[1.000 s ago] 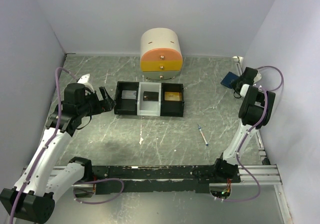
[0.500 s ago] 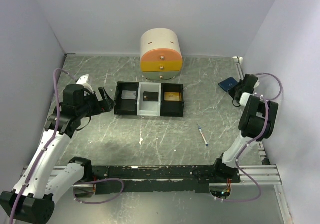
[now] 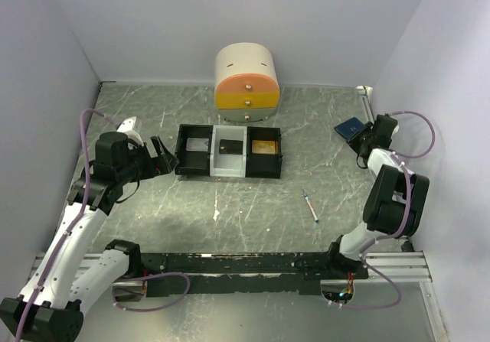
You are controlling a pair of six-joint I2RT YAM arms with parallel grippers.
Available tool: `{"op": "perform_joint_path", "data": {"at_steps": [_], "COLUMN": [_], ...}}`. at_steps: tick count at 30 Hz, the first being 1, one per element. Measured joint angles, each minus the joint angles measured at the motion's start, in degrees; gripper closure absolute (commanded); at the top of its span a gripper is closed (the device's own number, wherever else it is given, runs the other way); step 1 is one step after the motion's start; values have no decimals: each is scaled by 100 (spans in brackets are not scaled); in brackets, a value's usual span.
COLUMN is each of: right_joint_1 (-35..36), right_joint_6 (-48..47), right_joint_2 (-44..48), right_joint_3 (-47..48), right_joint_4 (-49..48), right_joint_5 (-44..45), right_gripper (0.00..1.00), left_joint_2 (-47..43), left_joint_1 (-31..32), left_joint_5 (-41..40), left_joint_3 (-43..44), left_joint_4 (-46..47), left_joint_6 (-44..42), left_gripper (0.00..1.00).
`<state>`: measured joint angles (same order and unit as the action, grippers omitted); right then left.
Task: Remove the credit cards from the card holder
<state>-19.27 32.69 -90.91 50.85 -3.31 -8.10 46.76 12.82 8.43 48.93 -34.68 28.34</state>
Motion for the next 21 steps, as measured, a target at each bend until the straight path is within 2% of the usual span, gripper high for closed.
{"op": "perform_joint_path", "data": {"at_steps": [2, 9, 21], "right_joint_1": [0, -2, 15], "right_joint_6": [-11, 188, 442], "right_joint_2": [-269, -1193, -2730], "right_joint_3": [249, 1156, 2240], "right_joint_4": [94, 68, -157], "right_joint_5": [83, 638, 946], "right_gripper": [54, 40, 36], "left_joint_2": [-31, -24, 282], "left_joint_1": [0, 0, 0], "left_joint_5": [17, 24, 15], "left_joint_3": [0, -2, -2], "left_joint_4": [0, 0, -31], "left_joint_6": [17, 59, 50], "left_gripper": [1, 0, 0]}}
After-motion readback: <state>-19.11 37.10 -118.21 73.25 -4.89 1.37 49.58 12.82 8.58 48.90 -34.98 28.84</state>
